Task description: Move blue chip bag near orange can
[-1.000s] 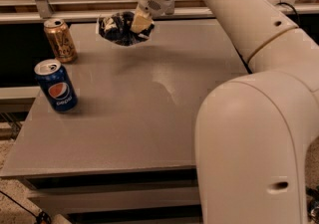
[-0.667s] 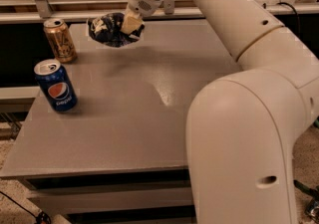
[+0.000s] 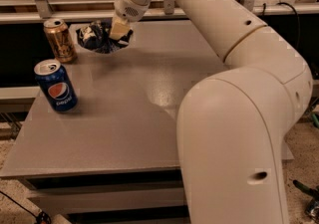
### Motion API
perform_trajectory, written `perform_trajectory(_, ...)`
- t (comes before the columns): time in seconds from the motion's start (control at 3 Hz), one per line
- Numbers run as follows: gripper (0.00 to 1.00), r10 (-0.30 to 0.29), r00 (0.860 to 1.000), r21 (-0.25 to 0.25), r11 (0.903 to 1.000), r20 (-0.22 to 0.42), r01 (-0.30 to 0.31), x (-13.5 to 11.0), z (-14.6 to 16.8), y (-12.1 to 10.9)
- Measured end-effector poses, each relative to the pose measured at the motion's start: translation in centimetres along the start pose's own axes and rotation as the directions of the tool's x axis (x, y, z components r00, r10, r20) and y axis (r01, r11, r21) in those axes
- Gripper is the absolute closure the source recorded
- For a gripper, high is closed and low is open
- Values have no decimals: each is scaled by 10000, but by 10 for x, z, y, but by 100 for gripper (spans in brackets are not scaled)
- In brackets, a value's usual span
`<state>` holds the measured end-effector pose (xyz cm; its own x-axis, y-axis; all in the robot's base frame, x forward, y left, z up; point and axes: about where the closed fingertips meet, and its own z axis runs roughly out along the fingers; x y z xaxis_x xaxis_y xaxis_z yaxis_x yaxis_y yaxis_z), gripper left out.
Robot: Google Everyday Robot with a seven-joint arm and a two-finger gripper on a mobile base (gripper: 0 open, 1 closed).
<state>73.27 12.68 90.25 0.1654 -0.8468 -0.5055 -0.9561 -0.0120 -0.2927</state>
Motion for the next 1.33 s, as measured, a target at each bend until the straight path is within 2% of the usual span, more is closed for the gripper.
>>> perform_trajectory(0.33, 83, 3, 9999, -32, 10000, -117, -3, -1, 7, 2)
perform_trajectory(1.33, 13, -10, 9999, -191, 9998, -138, 7, -1, 18, 5)
